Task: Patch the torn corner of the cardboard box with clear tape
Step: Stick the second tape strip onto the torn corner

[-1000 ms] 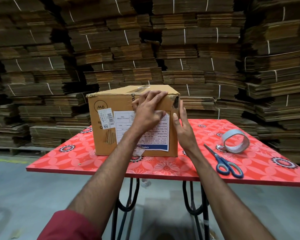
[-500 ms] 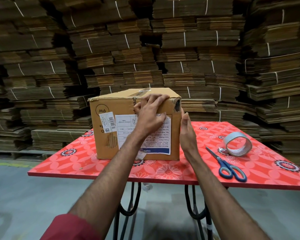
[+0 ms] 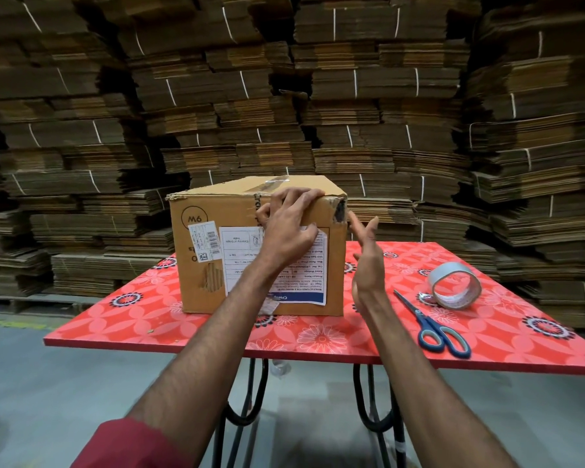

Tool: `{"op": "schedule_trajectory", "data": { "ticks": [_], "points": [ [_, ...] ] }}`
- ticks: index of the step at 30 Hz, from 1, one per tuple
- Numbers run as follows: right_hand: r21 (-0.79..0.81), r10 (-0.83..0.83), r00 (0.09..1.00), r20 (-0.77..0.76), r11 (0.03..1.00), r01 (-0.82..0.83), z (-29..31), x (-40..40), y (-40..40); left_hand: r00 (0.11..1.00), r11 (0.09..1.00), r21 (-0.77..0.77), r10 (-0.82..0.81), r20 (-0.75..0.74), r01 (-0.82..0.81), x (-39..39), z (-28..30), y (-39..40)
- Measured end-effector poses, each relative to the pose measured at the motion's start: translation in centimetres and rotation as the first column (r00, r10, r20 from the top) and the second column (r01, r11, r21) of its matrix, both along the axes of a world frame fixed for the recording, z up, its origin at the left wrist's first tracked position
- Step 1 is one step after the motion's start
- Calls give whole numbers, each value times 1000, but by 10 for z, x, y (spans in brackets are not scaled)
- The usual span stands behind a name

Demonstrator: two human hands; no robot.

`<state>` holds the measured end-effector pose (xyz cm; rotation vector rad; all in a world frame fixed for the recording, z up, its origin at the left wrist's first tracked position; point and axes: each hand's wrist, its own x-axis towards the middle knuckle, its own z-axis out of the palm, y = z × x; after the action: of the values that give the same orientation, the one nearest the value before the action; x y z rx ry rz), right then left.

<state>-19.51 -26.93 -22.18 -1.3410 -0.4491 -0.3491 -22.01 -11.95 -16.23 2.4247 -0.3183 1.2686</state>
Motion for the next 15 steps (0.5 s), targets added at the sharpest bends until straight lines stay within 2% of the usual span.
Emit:
{"op": "schedule_trajectory", "data": {
  "ticks": [4,8,13,15],
  "points": [
    [27,-19,1000,-16,999,20,-3,2,9,1000,1000,12,22,12,-22,1,-2,-2],
    [-48,12,1000,5,999,-12,11,10,-4,1000,999,20,28,7,-28,1,0,-1],
    [-135,12,986,165,991,11,24,9,-9,999,999,24,34,0,-34,0,-1,-2],
    [-141,46,985,169,990,-22,25,12,-8,999,999,30,44,5,-44,-1,-1,-2]
  ]
}}
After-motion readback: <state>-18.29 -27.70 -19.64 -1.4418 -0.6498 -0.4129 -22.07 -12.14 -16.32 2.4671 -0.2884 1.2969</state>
